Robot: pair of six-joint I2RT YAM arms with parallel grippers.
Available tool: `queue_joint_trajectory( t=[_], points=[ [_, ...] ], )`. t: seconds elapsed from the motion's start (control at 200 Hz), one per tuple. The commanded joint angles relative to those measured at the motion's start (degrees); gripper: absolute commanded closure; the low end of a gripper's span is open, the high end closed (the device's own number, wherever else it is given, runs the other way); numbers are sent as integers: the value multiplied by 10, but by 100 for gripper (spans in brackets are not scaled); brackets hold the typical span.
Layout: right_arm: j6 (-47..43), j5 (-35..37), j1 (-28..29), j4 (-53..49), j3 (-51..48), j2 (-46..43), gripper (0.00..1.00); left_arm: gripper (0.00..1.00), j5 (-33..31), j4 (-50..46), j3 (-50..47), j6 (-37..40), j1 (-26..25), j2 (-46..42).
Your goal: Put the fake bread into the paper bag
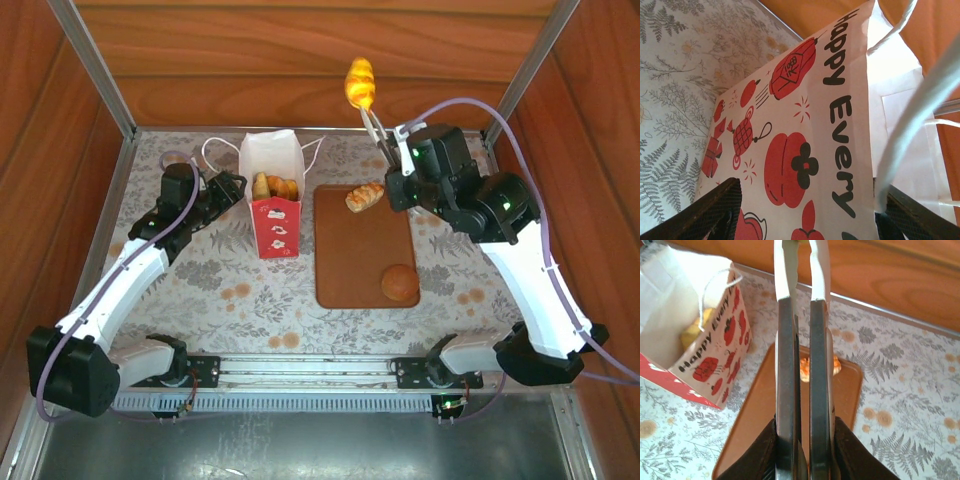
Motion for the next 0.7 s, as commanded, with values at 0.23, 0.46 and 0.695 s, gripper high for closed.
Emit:
queue_joint_trajectory(
  t=[0.23,0.46,0.695],
  points=[
    [-1,-77,33,11,130,79,79,35,-39,-16,29,8,-6,0],
    [6,-117,52,17,154,115,79,38,-71,-25,13,7,-6,-21],
    [14,-124,77,-23,176,163,79,47,-60,-29,16,-2,-7,-14]
  ],
)
